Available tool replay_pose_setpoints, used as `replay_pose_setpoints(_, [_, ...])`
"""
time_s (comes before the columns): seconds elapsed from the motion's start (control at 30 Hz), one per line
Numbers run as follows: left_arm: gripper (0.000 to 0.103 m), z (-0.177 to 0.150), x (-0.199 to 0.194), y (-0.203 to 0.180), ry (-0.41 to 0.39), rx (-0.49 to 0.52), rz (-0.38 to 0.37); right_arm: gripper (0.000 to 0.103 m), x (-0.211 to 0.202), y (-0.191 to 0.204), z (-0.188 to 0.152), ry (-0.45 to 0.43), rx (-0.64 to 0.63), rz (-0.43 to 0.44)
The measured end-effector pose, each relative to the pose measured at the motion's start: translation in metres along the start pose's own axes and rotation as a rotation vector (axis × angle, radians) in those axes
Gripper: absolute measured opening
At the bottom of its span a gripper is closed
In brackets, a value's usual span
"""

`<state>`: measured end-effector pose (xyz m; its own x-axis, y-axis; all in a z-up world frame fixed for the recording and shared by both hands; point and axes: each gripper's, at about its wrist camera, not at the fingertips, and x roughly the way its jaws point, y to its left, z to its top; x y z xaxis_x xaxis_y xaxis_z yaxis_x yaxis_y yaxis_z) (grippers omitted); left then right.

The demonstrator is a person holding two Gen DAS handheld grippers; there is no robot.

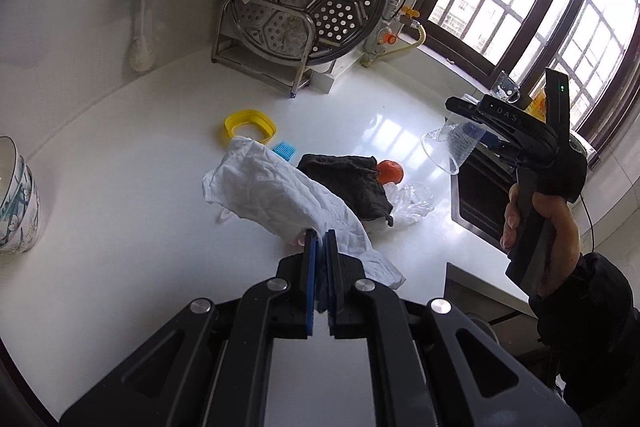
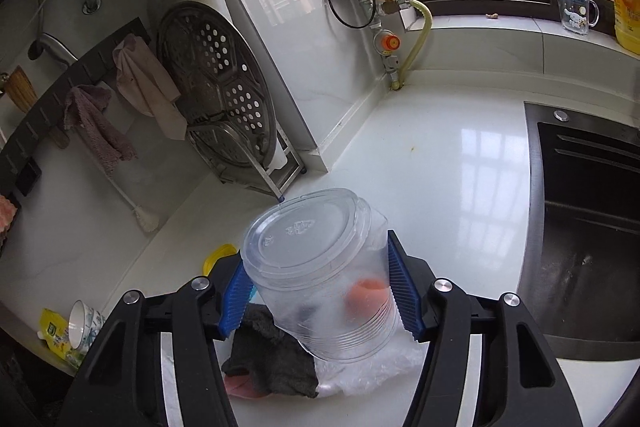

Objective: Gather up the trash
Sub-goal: 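Carry the tissue and clear jar in both tools over the trash bin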

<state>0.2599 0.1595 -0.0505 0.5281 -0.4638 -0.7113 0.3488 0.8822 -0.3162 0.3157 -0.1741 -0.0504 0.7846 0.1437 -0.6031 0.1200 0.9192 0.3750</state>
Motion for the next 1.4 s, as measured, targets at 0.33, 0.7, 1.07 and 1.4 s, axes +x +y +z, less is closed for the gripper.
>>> replay_pose_setpoints(0.33, [0.005, -0.03, -0.03, -0.09, -0.011, 0.111, -0.079, 0.059, -0.108, -0.044, -0.064, 0.048, 0.013, -0.018])
replay_pose_setpoints(0.7, [0.005, -0.098, -0.016, -0.195, 0.107, 0.207, -0.168, 0.059, -0.205, -0.124, -0.155, 0.156, 0.082, -0.112])
replay_pose_setpoints(1.07, [0.005, -0.176, 0.035, -0.27, 0.263, 0.284, -0.171, 0.059, -0.206, -0.194, -0.242, 0.328, 0.113, -0.157])
replay_pose_setpoints(1.4, [0.005, -0.222, 0.095, -0.258, 0.394, 0.251, -0.03, 0.059, -0.151, -0.217, -0.288, 0.503, 0.111, -0.107])
